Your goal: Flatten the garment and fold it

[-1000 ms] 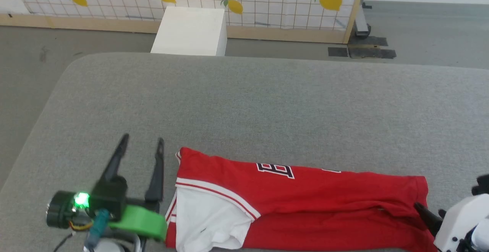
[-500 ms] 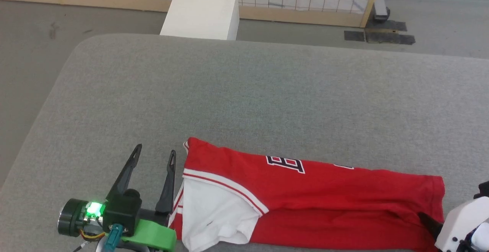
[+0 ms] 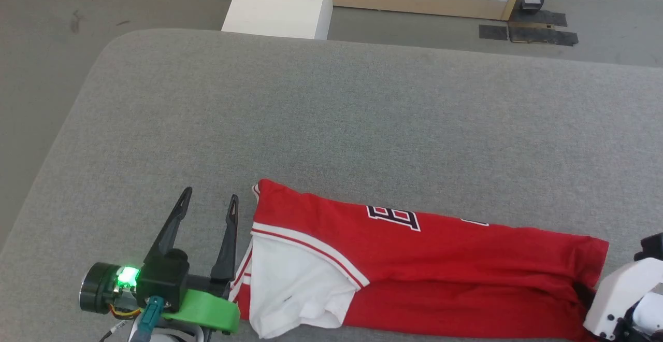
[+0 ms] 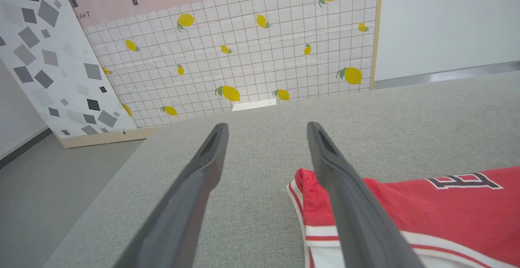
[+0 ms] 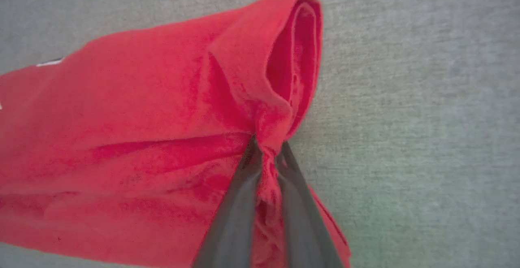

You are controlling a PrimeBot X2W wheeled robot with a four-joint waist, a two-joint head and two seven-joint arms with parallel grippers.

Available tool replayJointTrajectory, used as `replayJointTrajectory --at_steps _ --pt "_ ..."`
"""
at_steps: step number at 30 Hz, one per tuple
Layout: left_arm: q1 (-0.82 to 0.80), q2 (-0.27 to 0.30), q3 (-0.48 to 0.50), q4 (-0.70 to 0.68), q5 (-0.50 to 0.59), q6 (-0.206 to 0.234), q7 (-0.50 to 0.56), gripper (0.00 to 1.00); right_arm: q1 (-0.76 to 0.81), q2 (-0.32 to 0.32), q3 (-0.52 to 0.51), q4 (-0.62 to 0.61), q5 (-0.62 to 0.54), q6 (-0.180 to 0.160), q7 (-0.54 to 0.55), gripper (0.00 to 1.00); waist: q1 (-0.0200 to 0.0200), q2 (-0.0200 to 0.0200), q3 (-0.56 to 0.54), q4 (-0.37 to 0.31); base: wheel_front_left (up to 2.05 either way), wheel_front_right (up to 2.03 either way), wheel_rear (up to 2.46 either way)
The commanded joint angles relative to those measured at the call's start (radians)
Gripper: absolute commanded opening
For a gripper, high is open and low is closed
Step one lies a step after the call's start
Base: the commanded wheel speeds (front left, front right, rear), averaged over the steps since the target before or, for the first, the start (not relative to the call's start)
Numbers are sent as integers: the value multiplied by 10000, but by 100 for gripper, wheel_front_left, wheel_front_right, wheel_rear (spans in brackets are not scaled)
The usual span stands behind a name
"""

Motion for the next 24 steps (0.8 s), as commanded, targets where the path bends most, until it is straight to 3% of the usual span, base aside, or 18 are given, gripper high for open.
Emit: replayJointTrajectory --at_steps 1,6,18,24 --pt "183 -132 106 81 82 -89 -45 100 156 361 291 242 134 46 3 0 0 0 -81 -39 0 0 0" --pt "289 -336 367 212 178 -309 -45 100 36 267 123 -117 19 46 -203 0 0 0 -348 -117 0 0 0" --pt "409 -651 693 436 393 -800 -45 100 -105 -1077 -1620 346 -851 46 -783 0 0 0 -632 -95 0 0 0" --pt "592 -764 874 596 434 -935 -45 100 10 -1101 -1261 75 -235 46 -440 0 0 0 -931 -163 0 0 0"
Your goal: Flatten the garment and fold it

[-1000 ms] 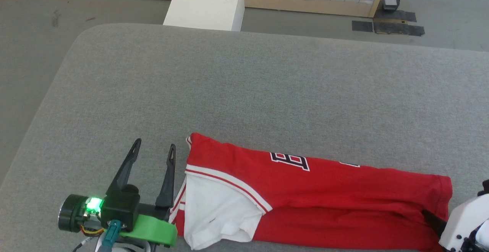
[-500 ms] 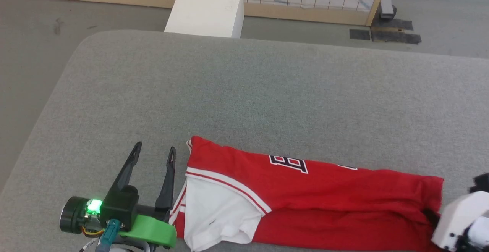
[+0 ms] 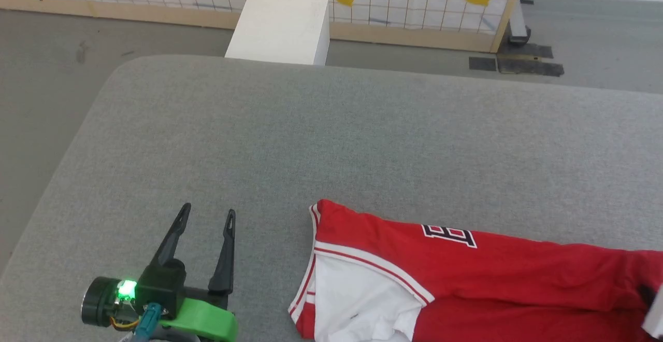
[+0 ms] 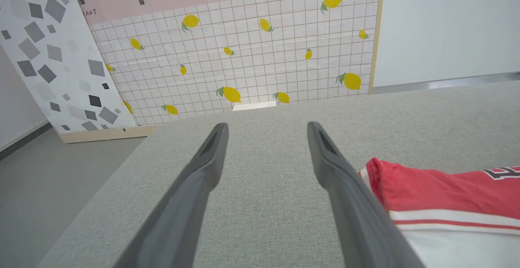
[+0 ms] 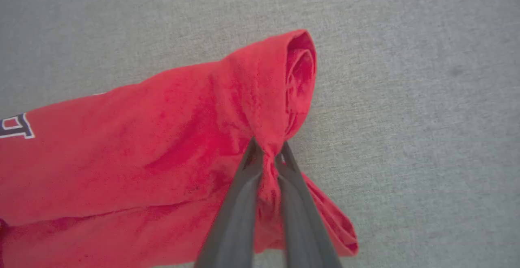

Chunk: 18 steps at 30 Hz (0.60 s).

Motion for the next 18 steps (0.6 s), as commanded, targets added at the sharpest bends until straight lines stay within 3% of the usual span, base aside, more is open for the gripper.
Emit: replayJointTrajectory --at_steps 1,10,18 --pt "194 -70 36 53 72 -65 -45 100 79 -17 246 -243 177 -11 123 0 0 -1 -148 -56 0 0 0" --pt "325 -266 102 224 140 -268 -45 100 777 144 1880 -2678 1856 -11 2021 0 0 -1 -554 -27 0 0 0" --pt "313 -408 117 275 254 -416 -45 100 827 1198 2770 -4041 2585 -11 3491 0 0 -1 -637 427 0 0 0"
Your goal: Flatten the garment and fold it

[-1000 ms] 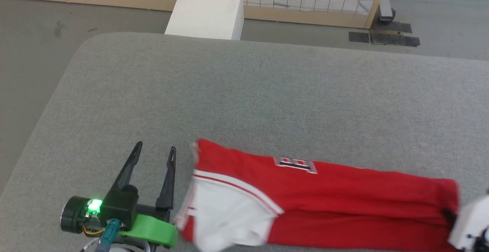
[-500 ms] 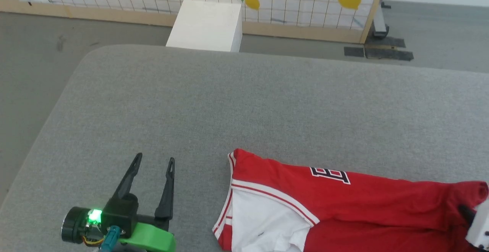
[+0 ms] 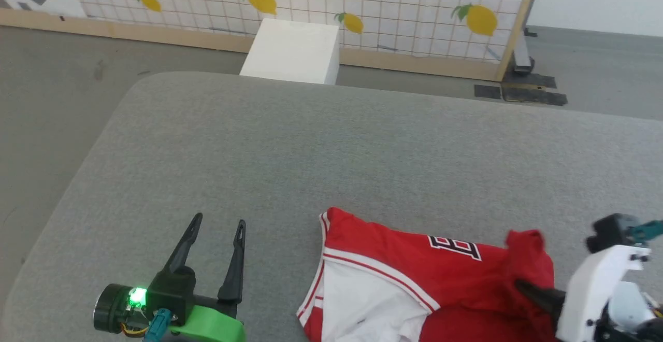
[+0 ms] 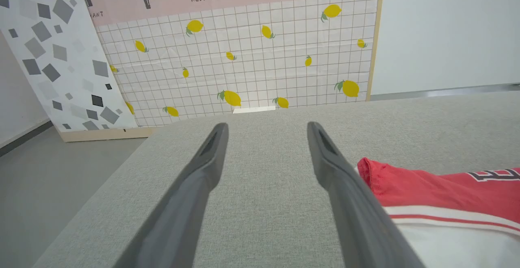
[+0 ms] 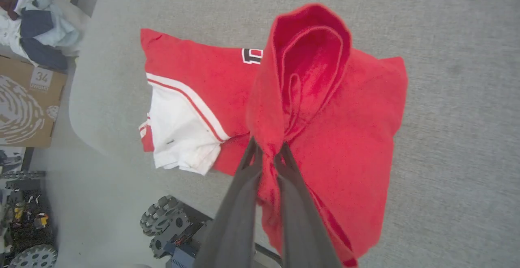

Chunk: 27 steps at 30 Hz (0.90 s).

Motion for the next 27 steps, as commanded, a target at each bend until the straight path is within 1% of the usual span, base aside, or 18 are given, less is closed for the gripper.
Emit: replayJointTrajectory --at_steps 1,4,6,11,17,20,23,27 --pt "119 -53 51 17 98 -62 -45 100 -44 128 127 -104 192 -11 187 0 0 -1 21 213 0 0 0" --pt "99 -120 45 23 159 -84 -45 100 -274 268 388 -160 450 -11 484 0 0 -1 105 445 0 0 0" --pt "65 -170 51 26 203 -101 -45 100 -454 285 680 30 1028 -11 478 0 0 -1 204 648 0 0 0" --pt "-45 -298 33 61 307 -183 -45 100 -992 291 1490 836 2008 -11 25 0 0 -1 452 1140 0 0 0" --pt "-179 -458 -13 113 439 -284 -45 100 -1781 293 2466 1929 2469 -11 -685 0 0 -1 668 1669 0 0 0" --pt "-217 -529 -28 178 473 -328 -45 100 -2172 293 2890 2484 2545 -11 -1138 0 0 -1 743 1856 0 0 0" --pt "-290 -585 -50 216 517 -398 -45 100 -2573 293 3315 2972 2253 -11 -1518 0 0 -1 842 2032 0 0 0" --pt "-369 -677 -26 256 553 -418 -45 100 -2878 293 3606 3660 2050 -11 -1886 0 0 -1 984 2173 0 0 0"
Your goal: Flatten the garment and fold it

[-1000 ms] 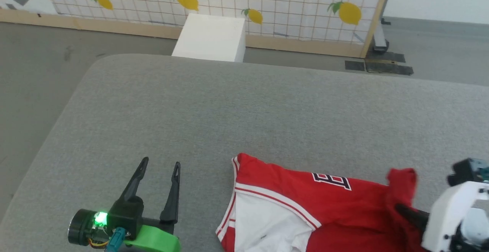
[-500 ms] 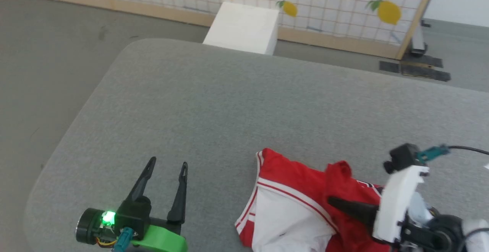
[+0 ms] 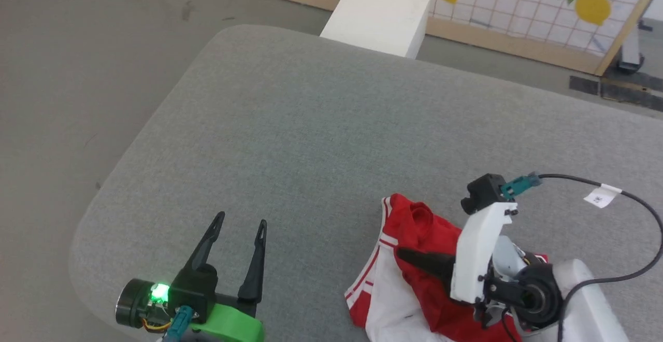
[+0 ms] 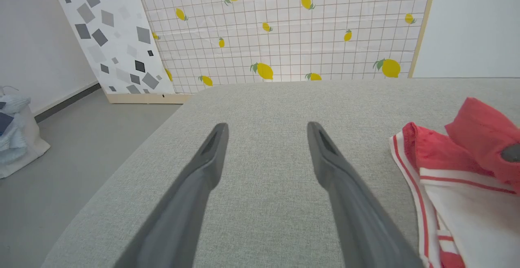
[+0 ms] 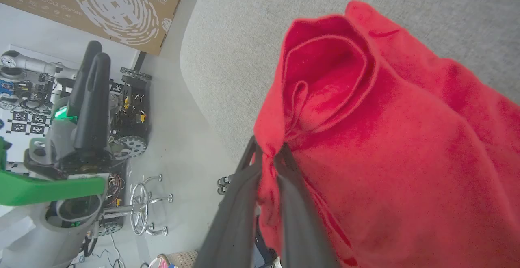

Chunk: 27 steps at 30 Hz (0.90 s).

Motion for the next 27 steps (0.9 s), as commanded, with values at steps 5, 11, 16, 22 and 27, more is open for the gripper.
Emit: replayJointTrajectory --at_steps 5,11,16,22,27 --pt "-400 -193 17 94 74 -74 -38 100 -396 0 460 256 -571 -11 -439 100 0 0 336 140 0 0 0" --pt "-432 -294 113 165 84 -103 -38 100 -613 0 841 -82 -409 -11 -792 100 0 0 278 -171 0 0 0" --pt "-400 -308 228 200 56 -150 -38 100 -1051 1 568 -631 -1396 -11 -1380 100 0 0 77 -511 0 0 0" --pt "-455 -431 607 128 -214 -145 -38 100 -1646 -2360 1380 -1893 -3109 -11 -3905 100 0 0 -284 -1115 0 0 0" --pt "-474 -409 676 182 -319 -268 -38 100 -1230 -3776 878 -1651 -3489 -11 -6325 100 0 0 -496 -1581 0 0 0"
